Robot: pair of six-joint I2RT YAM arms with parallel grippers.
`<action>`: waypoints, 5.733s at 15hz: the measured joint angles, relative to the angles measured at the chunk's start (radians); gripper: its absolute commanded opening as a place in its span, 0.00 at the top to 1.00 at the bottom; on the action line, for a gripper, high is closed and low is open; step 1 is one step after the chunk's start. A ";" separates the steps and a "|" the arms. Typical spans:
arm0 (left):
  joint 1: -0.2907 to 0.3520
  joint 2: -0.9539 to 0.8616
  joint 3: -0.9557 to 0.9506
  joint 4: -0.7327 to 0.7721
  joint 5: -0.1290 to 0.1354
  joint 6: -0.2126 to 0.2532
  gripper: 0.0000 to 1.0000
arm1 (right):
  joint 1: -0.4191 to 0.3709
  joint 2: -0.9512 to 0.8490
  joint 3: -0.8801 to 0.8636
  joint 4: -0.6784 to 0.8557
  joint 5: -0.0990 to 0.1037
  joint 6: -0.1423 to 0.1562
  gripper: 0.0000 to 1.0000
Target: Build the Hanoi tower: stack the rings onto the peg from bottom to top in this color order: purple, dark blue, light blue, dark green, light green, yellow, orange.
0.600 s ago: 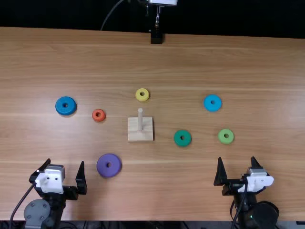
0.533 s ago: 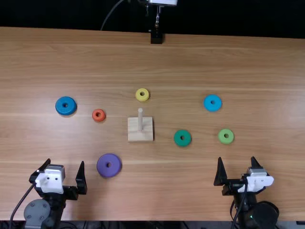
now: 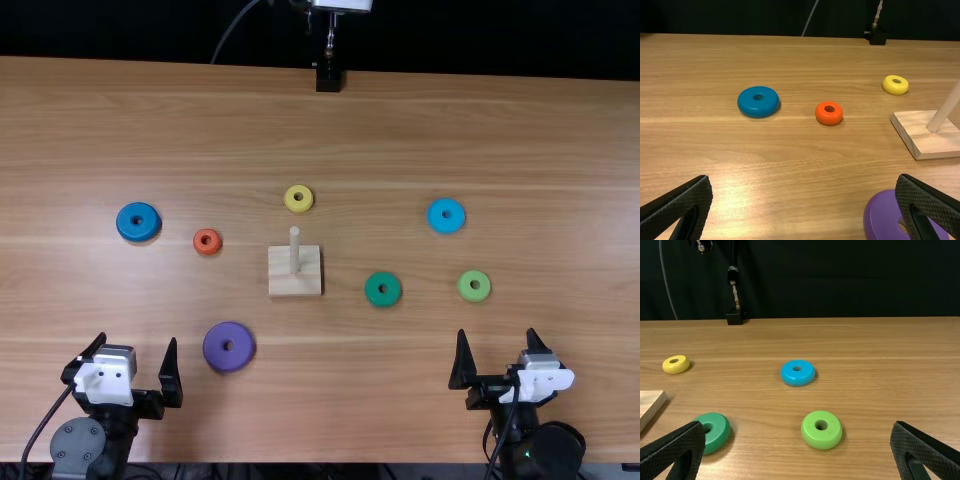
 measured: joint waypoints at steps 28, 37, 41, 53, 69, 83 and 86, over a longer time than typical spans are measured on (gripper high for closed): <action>-0.014 0.848 0.780 -0.488 0.160 0.003 0.00 | 0.000 0.000 0.000 0.000 0.000 0.000 0.00; -0.287 1.225 0.808 -0.551 0.095 0.145 0.00 | 0.000 0.000 0.000 0.000 0.000 0.000 0.00; -0.350 1.308 0.808 -0.537 0.002 0.150 0.00 | 0.000 0.000 0.000 0.000 0.000 0.000 0.00; -0.422 1.424 0.739 -0.322 -0.019 0.150 0.00 | 0.000 0.000 0.000 0.000 0.000 0.000 0.00; -0.422 1.493 0.693 -0.161 -0.019 0.150 0.00 | 0.000 0.000 0.000 0.000 0.000 0.000 0.00; -0.419 1.519 0.693 -0.208 0.061 0.148 0.00 | 0.000 0.000 0.000 0.000 0.000 0.000 0.00; -0.406 1.519 0.692 -0.243 0.089 0.148 0.00 | 0.000 0.000 0.000 0.000 0.000 0.000 0.00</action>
